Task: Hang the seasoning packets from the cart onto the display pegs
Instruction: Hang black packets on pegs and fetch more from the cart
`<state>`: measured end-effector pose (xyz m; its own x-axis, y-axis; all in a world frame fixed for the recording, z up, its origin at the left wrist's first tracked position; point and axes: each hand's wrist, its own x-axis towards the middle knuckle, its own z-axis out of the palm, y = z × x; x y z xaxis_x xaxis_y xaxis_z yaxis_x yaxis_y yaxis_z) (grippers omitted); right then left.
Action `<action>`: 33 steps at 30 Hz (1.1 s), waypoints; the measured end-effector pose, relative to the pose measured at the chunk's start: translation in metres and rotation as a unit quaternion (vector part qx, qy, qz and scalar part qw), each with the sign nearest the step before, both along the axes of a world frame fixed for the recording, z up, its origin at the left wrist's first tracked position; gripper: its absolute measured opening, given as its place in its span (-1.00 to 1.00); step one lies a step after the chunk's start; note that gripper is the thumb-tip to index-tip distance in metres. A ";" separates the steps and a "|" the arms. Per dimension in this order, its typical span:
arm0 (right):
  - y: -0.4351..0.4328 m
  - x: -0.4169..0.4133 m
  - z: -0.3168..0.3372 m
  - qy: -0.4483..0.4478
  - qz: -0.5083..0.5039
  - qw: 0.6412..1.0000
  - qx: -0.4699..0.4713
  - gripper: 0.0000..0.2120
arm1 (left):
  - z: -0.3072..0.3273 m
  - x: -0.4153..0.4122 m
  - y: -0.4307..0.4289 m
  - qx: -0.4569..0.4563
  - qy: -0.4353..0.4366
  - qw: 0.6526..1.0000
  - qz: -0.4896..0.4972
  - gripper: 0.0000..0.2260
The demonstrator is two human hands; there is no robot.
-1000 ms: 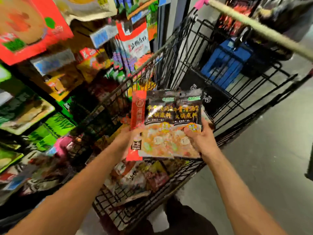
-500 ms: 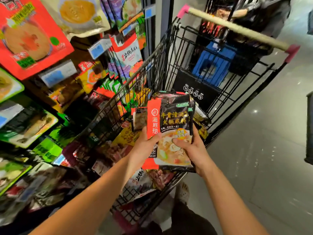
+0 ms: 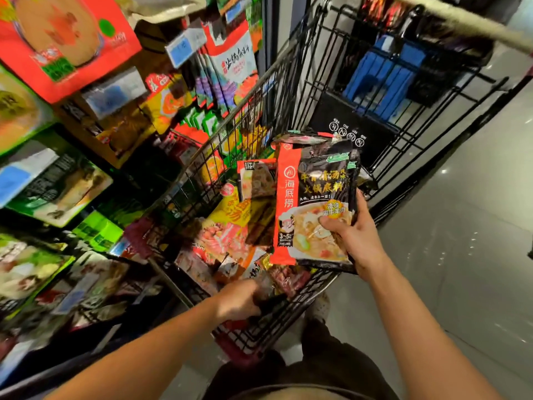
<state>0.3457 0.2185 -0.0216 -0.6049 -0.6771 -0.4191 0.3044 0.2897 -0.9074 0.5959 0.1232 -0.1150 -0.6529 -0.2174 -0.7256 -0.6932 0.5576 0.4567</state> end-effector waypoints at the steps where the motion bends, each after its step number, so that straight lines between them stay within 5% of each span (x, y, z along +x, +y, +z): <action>1: 0.000 -0.001 0.000 -0.001 0.001 1.000 -0.003 0.00 | -0.005 0.001 -0.003 -0.014 0.017 1.000 0.019 -0.86; 3: -0.002 -0.002 0.000 -0.008 -0.005 1.000 -0.009 0.06 | -0.013 0.003 -0.022 0.001 0.052 0.994 0.098 -0.95; 6: -0.003 -0.003 -0.001 -0.007 -0.023 1.000 -0.019 0.02 | -0.015 -0.006 -0.063 0.005 0.083 0.980 0.181 -0.81; 12: -0.006 -0.004 -0.010 0.020 -0.042 0.999 -0.013 -0.08 | 0.010 -0.051 -0.145 -0.191 0.171 0.954 0.153 -0.94; 14: -0.009 -0.004 -0.013 0.030 -0.045 0.998 -0.011 -0.08 | 0.005 -0.054 -0.157 -0.285 0.212 0.920 0.166 -0.88; 17: -0.013 -0.004 -0.020 0.013 -0.041 0.999 -0.010 -0.06 | -0.010 -0.043 -0.147 -0.359 0.153 0.886 0.251 -0.48; 19: -0.017 -0.003 -0.026 -0.003 -0.039 0.999 0.001 -0.02 | -0.002 -0.035 -0.118 -0.278 0.088 0.868 0.402 -0.31; 22: -0.024 -0.001 -0.036 -0.015 -0.035 0.999 0.009 -0.02 | -0.016 -0.028 -0.082 -0.023 0.029 0.780 0.625 -0.56; 24: -0.025 0.000 -0.040 -0.008 -0.026 0.999 0.018 -0.03 | -0.043 -0.024 -0.069 -0.002 0.050 0.743 0.668 -0.45; 30: -0.023 0.001 -0.039 -0.003 -0.013 1.000 0.025 -0.04 | -0.061 -0.033 -0.052 -0.170 0.019 0.817 0.551 -0.58; 33: -0.022 0.000 -0.038 -0.009 -0.008 1.000 0.021 -0.05 | -0.052 -0.043 -0.055 -0.169 0.018 0.838 0.519 -0.76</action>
<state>0.3459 0.1966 -0.0593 -0.6085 -0.6480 -0.4581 0.3252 0.3229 -0.8888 0.5530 0.0677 -0.1674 -0.0054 -0.8708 -0.4916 -0.8741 -0.2346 0.4252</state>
